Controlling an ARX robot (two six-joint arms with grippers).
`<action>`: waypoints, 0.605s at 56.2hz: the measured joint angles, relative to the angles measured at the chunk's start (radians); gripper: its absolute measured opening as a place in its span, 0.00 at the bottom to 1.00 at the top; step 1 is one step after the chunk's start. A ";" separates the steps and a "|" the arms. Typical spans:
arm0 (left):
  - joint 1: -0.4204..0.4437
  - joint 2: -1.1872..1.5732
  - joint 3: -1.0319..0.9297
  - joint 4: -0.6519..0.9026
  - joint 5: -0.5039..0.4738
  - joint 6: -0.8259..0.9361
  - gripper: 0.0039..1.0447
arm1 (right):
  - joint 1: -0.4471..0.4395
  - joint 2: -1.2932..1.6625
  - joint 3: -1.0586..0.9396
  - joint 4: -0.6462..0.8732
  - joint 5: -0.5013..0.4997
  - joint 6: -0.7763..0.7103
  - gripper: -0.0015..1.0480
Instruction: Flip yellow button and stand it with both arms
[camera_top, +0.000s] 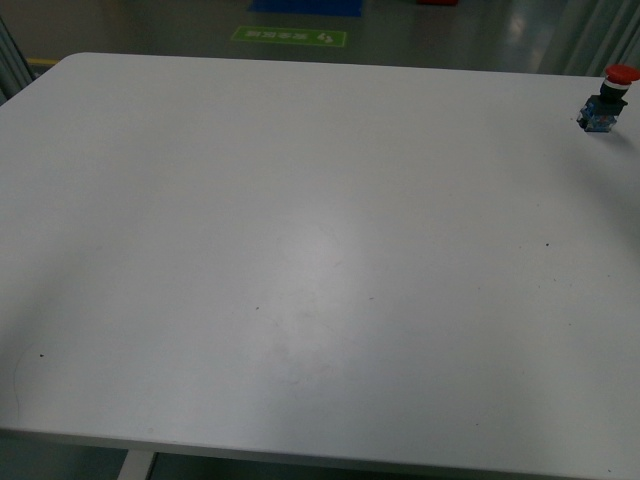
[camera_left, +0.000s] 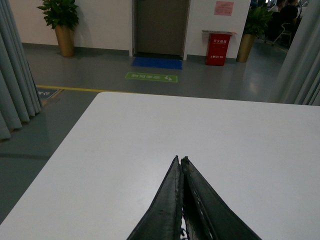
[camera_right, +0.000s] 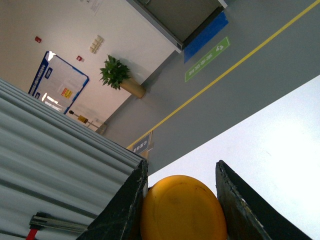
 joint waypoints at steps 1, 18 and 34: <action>0.000 -0.005 0.000 -0.006 0.000 0.000 0.03 | -0.001 0.001 0.000 0.000 0.000 0.000 0.32; 0.000 -0.090 0.000 -0.090 0.000 0.000 0.03 | -0.018 0.012 0.000 0.005 0.002 -0.008 0.32; 0.000 -0.266 0.000 -0.293 0.002 0.000 0.03 | -0.019 0.018 0.000 0.010 0.010 -0.032 0.32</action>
